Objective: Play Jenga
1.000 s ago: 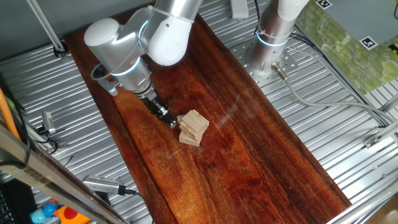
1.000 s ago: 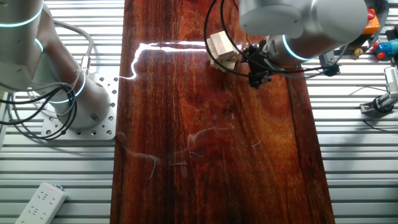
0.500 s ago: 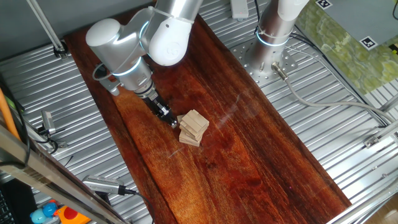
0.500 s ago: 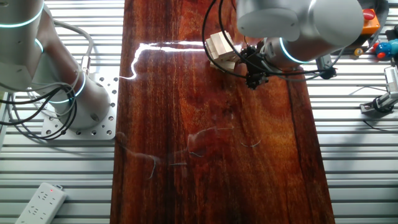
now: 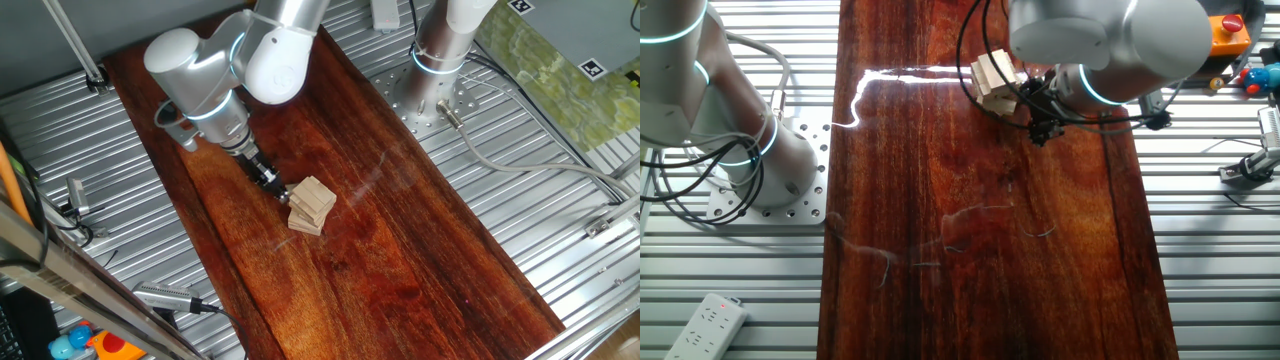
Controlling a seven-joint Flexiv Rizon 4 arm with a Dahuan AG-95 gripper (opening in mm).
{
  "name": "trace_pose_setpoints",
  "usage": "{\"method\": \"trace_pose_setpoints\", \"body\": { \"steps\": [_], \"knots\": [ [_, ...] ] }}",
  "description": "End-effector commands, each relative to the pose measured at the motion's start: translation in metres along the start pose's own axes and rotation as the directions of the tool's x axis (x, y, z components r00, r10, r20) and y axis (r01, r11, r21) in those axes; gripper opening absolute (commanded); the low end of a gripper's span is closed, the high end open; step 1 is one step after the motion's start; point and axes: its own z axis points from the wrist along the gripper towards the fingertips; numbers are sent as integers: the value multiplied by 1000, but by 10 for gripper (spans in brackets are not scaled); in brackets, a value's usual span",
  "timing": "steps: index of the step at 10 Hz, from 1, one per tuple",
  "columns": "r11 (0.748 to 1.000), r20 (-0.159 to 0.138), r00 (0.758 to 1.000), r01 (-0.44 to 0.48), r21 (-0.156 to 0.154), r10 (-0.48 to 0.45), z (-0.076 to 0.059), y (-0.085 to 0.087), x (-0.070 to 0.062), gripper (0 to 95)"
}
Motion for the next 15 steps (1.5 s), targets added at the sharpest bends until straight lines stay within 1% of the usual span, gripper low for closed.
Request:
{"method": "trace_pose_setpoints", "body": {
  "steps": [1,4,9,12,15],
  "knots": [
    [1000,-1,1000,6,2,-6,1,-1,5,570],
    [1000,-3,1000,15,3,-15,1,-4,13,570],
    [1000,-5,1000,30,5,-30,3,-9,35,570],
    [999,-10,999,41,5,-41,-1,-13,46,570],
    [999,-10,999,43,5,-43,-3,-14,52,570]
  ]
}}
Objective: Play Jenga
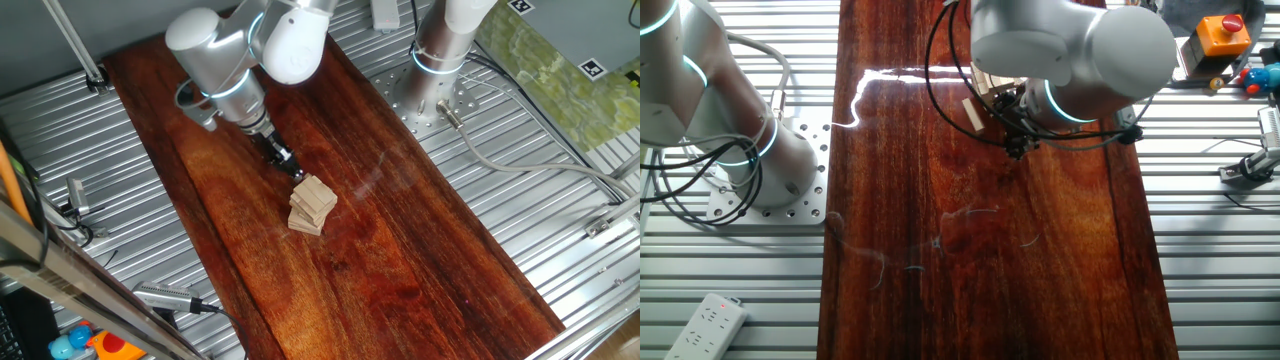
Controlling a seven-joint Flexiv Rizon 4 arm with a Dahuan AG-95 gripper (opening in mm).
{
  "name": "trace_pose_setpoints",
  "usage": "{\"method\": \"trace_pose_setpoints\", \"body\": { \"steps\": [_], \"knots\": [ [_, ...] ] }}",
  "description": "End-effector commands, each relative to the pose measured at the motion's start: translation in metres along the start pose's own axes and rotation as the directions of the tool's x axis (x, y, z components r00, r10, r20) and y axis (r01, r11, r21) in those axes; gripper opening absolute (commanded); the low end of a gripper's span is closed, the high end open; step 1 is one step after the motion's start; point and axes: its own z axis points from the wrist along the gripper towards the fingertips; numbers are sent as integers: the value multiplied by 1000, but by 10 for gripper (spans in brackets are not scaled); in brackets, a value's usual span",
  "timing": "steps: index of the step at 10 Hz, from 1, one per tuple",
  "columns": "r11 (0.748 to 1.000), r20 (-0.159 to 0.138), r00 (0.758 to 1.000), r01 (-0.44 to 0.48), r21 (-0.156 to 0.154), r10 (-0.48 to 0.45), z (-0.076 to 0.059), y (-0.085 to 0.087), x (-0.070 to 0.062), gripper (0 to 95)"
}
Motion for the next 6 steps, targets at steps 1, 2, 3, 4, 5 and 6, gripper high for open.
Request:
{"method": "trace_pose_setpoints", "body": {
  "steps": [1,2,3,4,5,6],
  "knots": [
    [1000,5,1000,6,0,-6,0,-1,0,570],
    [1000,6,1000,16,3,-16,-1,-1,-1,570],
    [1000,5,1000,22,7,-22,-2,-1,-3,380],
    [999,4,999,32,13,-32,-5,-3,-7,190],
    [999,3,999,38,22,-38,-16,-4,-16,0],
    [999,4,999,35,26,-35,-22,-4,-21,0]
  ]
}}
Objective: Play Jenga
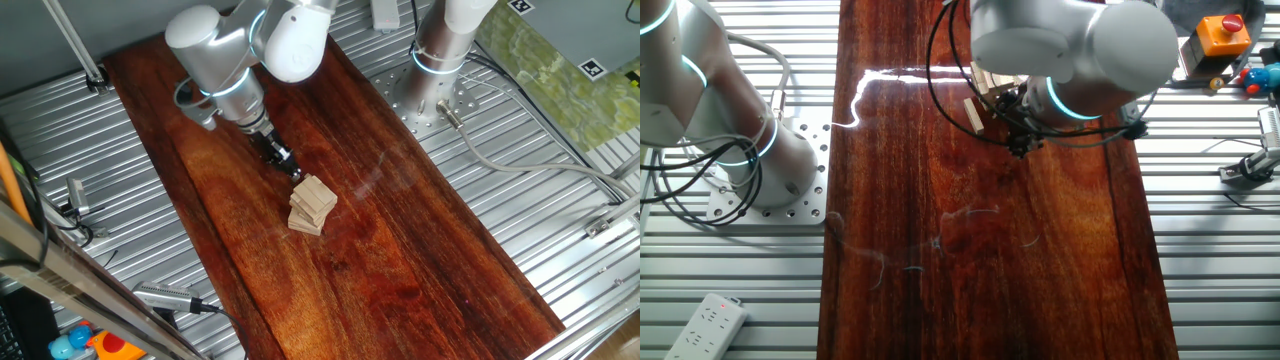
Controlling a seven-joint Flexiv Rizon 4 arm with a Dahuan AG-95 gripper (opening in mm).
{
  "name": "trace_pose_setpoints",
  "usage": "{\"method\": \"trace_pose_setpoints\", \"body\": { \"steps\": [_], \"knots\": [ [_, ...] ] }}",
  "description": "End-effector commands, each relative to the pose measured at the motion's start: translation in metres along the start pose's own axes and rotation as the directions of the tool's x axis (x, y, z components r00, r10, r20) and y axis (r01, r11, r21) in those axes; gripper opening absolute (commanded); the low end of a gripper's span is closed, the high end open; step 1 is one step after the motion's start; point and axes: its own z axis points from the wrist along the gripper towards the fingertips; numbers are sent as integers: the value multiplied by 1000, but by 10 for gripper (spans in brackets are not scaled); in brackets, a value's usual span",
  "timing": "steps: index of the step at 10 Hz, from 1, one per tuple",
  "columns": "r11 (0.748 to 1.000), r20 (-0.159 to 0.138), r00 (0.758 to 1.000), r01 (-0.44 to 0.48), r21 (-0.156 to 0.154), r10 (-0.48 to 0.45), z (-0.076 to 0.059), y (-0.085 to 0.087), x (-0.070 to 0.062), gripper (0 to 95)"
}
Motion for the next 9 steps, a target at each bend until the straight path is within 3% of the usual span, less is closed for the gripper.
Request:
{"method": "trace_pose_setpoints", "body": {
  "steps": [1,2,3,4,5,7,9],
  "knots": [
    [999,-15,1000,5,54,-4,-19,1,-15,0],
    [991,-37,999,16,132,-11,-29,2,-24,0],
    [983,-46,999,13,181,-5,-35,3,-30,0],
    [963,-36,999,5,268,5,-41,3,-39,0],
    [948,-38,999,-8,317,21,-44,3,-46,0],
    [936,-23,999,-22,352,33,-51,-1,-61,0],
    [933,-11,1000,-6,360,11,-51,-10,-68,0]
  ]
}}
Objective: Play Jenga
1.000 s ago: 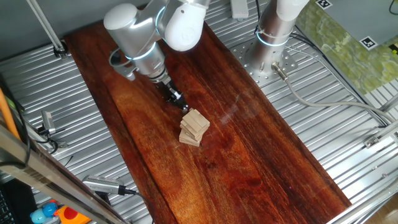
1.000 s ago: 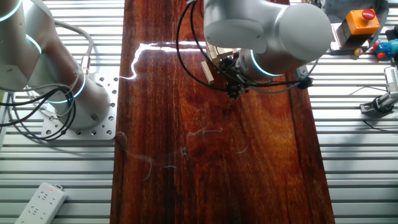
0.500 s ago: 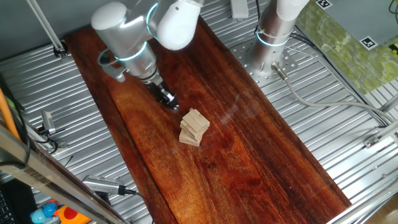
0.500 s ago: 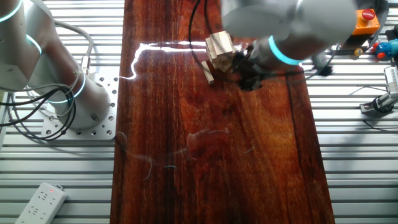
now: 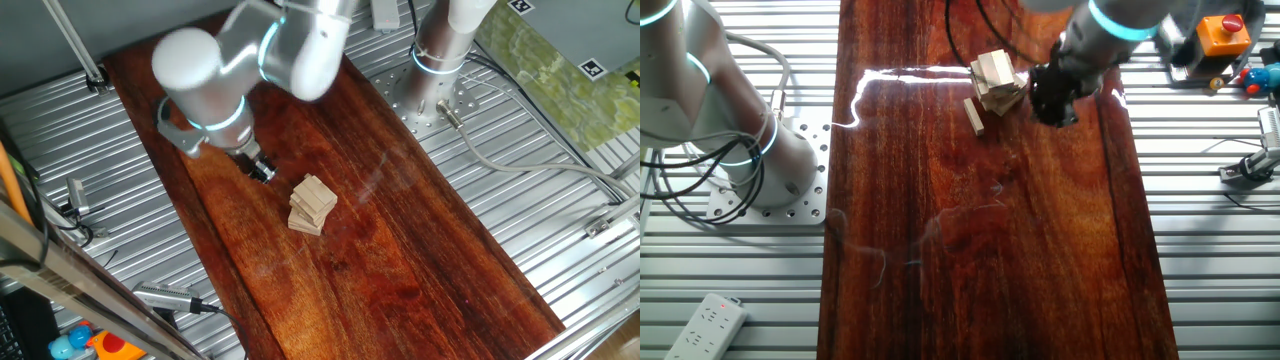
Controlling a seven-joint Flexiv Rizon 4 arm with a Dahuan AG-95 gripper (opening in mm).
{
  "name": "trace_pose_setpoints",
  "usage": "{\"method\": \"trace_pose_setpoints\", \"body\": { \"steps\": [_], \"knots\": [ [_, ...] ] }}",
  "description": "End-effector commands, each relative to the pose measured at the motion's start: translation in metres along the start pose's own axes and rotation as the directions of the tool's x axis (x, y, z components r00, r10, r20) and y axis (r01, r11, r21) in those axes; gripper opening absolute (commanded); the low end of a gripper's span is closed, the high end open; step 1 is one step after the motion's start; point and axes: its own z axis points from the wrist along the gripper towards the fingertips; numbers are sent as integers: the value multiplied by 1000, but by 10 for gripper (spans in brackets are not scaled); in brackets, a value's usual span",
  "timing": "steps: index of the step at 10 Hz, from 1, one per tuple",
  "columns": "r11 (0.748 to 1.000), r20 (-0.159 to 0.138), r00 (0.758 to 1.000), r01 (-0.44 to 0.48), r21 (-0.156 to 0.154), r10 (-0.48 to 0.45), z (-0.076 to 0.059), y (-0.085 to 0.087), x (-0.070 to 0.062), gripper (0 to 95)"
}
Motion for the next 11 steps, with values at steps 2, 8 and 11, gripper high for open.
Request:
{"method": "trace_pose_setpoints", "body": {
  "steps": [2,8,11],
  "knots": [
    [999,40,999,19,32,-21,8,-12,-16,0],
    [997,35,996,82,14,-82,18,-14,-21,0],
    [996,35,996,85,14,-85,19,-14,-21,0]
  ]
}}
